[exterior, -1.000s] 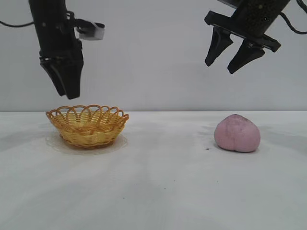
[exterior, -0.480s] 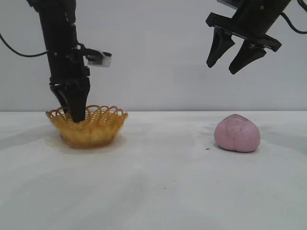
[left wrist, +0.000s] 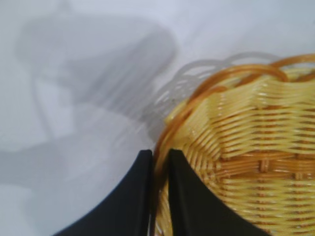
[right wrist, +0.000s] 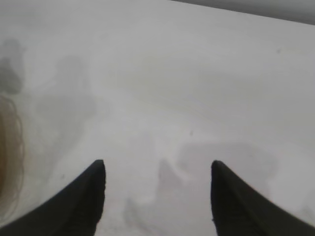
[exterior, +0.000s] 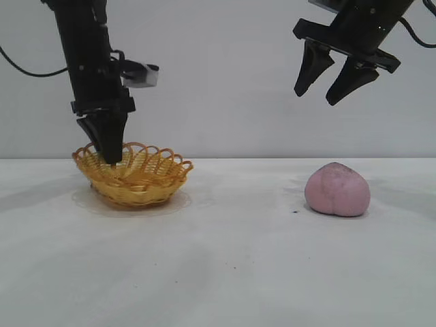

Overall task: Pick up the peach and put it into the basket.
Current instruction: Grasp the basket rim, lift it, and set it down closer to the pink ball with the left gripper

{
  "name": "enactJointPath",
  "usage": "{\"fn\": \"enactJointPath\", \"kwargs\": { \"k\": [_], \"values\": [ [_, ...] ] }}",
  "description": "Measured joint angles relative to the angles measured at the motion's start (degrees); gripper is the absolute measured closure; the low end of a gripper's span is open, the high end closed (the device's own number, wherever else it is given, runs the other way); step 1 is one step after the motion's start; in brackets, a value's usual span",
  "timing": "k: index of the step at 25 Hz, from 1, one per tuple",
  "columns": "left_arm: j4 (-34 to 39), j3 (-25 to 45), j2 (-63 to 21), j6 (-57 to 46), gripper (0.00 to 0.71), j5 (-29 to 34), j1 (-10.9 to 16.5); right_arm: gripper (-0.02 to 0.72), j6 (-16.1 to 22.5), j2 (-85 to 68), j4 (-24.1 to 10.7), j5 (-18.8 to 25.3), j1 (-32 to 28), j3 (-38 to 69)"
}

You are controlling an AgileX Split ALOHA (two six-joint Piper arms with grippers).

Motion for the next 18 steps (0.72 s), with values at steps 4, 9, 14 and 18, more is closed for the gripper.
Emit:
{"fn": "enactJointPath", "kwargs": {
  "k": [4,9,14,18],
  "values": [
    [-4.22,-0.47,-0.89,-0.49,0.710,1.18,0.15,0.305,0.00,0.00,0.00,-0.03,0.00,0.00],
    [-8.47,-0.55,-1.02,-0.49,0.710,3.42,1.68,0.305,0.00,0.00,0.00,-0.03,0.00,0.00],
    [-9.35,-0.55,-1.02,-0.52,0.710,4.37,1.97,0.305,0.00,0.00,0.00,0.20,0.00,0.00],
    [-9.87,-0.55,-1.02,-2.78,0.710,5.05,1.97,0.305,0.00,0.00,0.00,0.30,0.00,0.00]
  ]
}}
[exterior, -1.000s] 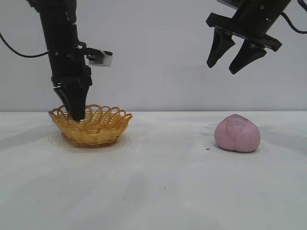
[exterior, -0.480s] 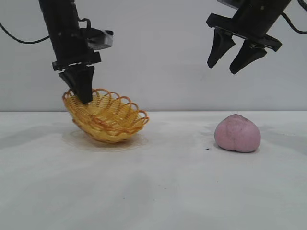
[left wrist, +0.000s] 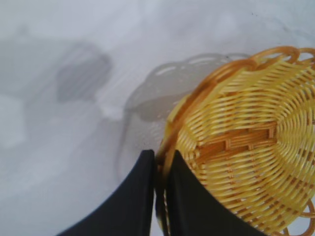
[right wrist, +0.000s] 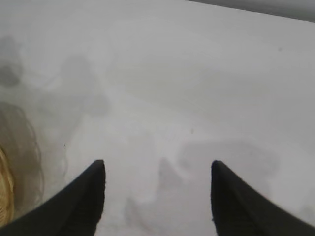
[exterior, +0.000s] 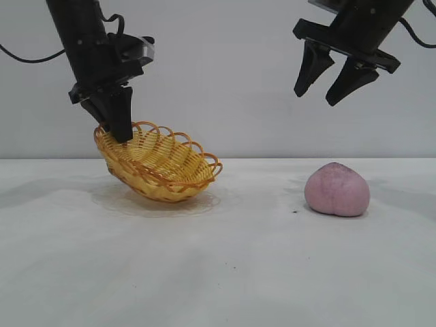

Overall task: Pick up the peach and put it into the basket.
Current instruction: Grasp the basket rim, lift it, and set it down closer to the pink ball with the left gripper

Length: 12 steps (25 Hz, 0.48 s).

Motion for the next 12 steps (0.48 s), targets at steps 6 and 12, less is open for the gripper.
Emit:
{"fn": "enactJointPath", "kwargs": {
  "k": [6,12],
  "values": [
    [-0.13,0.00,0.00,-14.64,0.710,0.00,0.00,0.305,0.00,0.00,0.00,0.00,0.00,0.00],
    [-2.60,0.00,-0.69,-23.67,0.710,0.00,0.00,0.305,0.00,0.00,0.00,0.00,0.00,0.00]
  ]
}}
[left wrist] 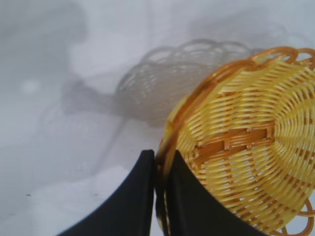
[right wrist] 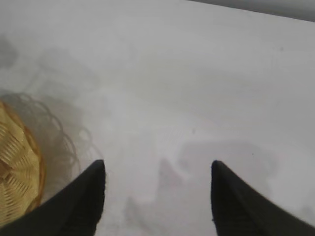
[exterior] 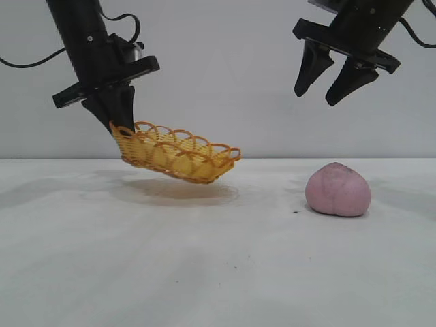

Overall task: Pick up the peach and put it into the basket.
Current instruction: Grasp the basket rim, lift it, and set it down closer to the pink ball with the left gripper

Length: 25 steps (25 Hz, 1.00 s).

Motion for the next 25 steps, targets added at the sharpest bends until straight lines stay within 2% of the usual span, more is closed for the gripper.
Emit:
{"fn": "enactJointPath", "kwargs": {
  "k": [5,11,17,21,25],
  "values": [
    [-0.35,3.05,-2.99,-1.64,0.710,0.00,0.00,0.305,0.00,0.00,0.00,0.00,0.00,0.00],
    [-3.81,15.77,-8.99,-2.04,0.710,-0.85,0.00,0.305,0.00,0.00,0.00,0.00,0.00,0.00],
    [-15.70,36.93,-19.49,1.16,0.710,-14.61,0.00,0.305,0.00,0.00,0.50,0.00,0.00,0.00],
    [-25.99,50.40,-25.06,5.98,0.710,-26.89,-1.29,0.305,0.00,0.00,0.81,0.00,0.00,0.00],
    [-32.45,55.66,-25.43,10.32,0.710,-34.82,-3.55,0.305,0.00,0.00,0.95,0.00,0.00,0.00]
  ]
}}
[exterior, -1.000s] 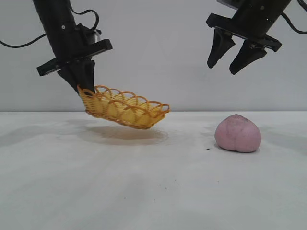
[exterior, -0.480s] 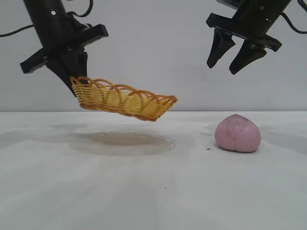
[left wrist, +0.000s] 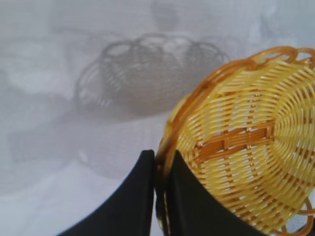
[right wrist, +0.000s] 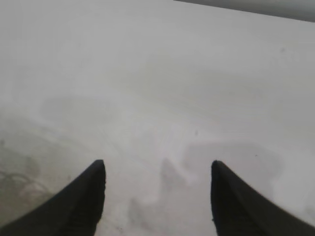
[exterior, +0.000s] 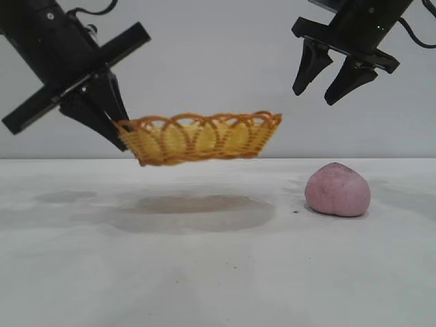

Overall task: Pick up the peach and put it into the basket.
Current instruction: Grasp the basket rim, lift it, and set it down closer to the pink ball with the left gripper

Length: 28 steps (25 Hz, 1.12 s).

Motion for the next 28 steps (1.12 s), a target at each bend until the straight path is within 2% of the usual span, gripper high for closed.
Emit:
{"fn": "enactJointPath", "kwargs": {
  "k": [4,12,13,15,17,20,23,24,28],
  "values": [
    [-3.15,0.27,1.19,1.00,0.710,-4.56,-2.02,0.305,0.00,0.00,0.03,0.00,0.00,0.00],
    [-3.51,0.27,2.40,1.25,0.710,-7.62,-2.30,0.305,0.00,0.00,0.37,0.00,0.00,0.00],
    [-3.51,0.27,3.02,1.29,0.651,-7.62,-2.30,0.305,0.00,0.00,0.51,0.00,0.00,0.00],
    [-3.30,0.27,3.98,1.52,0.651,-7.67,-2.30,0.305,0.00,0.00,0.73,0.00,0.00,0.00],
    [-3.30,0.27,4.37,1.56,0.545,-7.77,-2.30,0.305,0.00,0.00,0.96,0.00,0.00,0.00],
    [-3.30,0.27,4.37,1.65,0.350,-7.77,-2.37,0.305,0.00,0.00,1.09,0.00,0.00,0.00],
    [-3.30,0.27,4.37,2.01,0.198,-7.13,-2.37,0.305,0.00,0.00,1.09,0.00,0.00,0.00],
    [-3.30,0.27,4.13,2.95,0.174,-6.71,-2.37,0.305,0.00,0.00,1.20,0.00,0.00,0.00],
    [0.70,0.27,0.84,5.62,0.184,-5.50,-2.37,0.305,0.00,0.00,1.20,0.00,0.00,0.00]
  ]
}}
